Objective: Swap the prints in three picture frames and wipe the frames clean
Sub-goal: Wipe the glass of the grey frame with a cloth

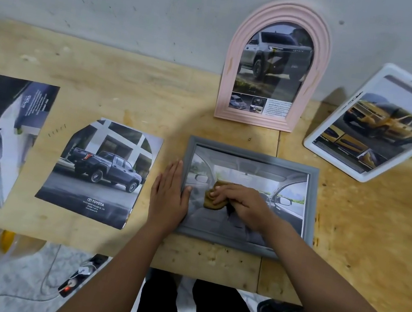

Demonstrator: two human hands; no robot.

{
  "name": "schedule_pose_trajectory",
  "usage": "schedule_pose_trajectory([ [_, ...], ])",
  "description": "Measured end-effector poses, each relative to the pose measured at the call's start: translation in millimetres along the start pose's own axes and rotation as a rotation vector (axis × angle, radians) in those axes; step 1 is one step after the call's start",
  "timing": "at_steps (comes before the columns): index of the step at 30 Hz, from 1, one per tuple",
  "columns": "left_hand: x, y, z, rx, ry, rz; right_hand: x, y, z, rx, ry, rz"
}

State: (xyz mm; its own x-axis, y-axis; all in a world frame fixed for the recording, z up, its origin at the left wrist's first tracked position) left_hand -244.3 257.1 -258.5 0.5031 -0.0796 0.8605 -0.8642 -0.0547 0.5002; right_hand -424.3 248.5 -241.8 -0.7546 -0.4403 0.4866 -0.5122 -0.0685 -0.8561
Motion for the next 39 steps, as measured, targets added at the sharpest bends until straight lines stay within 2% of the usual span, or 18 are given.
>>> schedule_pose_trajectory([
  [7, 0, 0, 0, 0.009, -0.005, -0.028, 12, 10, -34, -0.084, -0.052, 0.145],
  [11, 1, 0, -1, 0.005, -0.005, -0.045, 24, 22, -55, -0.221, -0.022, 0.221],
  [15, 2, 1, -1, -0.005, -0.006, -0.053, 44, 19, -71, -0.349, 0.126, 0.431],
  [21, 0, -1, -1, -0.008, -0.008, -0.049, 67, 22, -90, -0.524, 0.638, 1.094],
  [25, 0, 0, -1, -0.006, -0.006, -0.062, 61, 22, -95, -0.523, 0.725, 1.447],
  [30, 0, 0, -1, -0.01, -0.006, -0.071, 50, 22, -94, -0.577, 0.737, 1.51],
  [32, 1, 0, -1, -0.009, -0.013, -0.072, 56, 21, -95, -0.58, 0.809, 1.496],
  [34, 1, 1, -1, -0.009, -0.015, -0.071, 65, 22, -96, -0.64, 0.874, 1.335],
  [36, 1, 0, -1, -0.009, -0.013, -0.072, 76, 20, -99, -0.712, 0.913, 1.026],
  [39, 0, 0, 0, -0.001, -0.017, -0.064, 96, 2, -101, -0.694, 0.96, 0.289],
])
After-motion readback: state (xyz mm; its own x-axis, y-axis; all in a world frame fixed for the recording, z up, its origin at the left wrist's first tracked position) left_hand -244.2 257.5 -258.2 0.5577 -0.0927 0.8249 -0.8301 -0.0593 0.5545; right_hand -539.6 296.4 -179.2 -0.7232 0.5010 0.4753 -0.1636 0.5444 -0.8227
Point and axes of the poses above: each hand's wrist, its own z-axis towards the middle knuckle, its own x-axis out of the back of the hand, y = z × x, the point moved 6 cm from there along z, towards the middle knuckle, and after that the axes turned 4 degrees about y, right-handed, at the moved point
